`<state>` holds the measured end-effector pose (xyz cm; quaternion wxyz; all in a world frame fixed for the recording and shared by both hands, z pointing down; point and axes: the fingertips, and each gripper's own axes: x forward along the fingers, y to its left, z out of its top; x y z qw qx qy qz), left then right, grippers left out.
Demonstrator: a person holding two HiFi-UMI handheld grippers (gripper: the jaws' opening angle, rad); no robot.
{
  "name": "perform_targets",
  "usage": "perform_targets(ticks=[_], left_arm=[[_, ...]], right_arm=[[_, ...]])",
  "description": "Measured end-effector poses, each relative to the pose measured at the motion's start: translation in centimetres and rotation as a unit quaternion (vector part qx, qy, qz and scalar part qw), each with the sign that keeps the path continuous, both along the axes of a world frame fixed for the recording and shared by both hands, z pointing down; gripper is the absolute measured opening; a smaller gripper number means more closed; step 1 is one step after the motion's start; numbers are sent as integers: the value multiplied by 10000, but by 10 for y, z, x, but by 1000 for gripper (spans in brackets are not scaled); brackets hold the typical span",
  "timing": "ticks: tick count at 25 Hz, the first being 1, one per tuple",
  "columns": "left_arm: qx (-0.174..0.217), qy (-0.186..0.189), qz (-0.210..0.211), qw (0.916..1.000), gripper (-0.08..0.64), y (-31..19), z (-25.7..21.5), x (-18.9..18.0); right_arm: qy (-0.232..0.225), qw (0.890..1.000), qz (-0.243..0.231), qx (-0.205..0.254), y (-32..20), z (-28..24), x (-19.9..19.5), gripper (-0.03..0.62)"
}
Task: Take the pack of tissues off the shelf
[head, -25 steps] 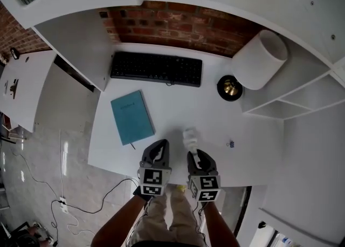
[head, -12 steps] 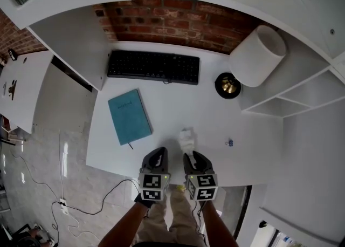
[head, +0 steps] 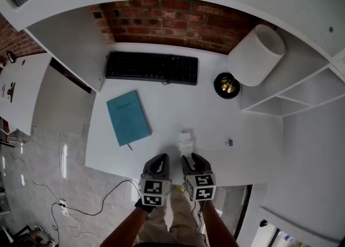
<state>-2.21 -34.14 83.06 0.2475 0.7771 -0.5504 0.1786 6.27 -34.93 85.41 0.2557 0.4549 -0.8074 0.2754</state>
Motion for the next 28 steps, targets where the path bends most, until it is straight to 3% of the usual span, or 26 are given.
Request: perform_targets(ticks=[13,28], left_arm=[[0,42,1,10000,18,7,-3,-3],[-13,50,25,10000,18,13,-6,0]], right_arm=[[166,9995,-90,-257,11,8,-4,196],[273,9994,124,-196,15,3,6,222]])
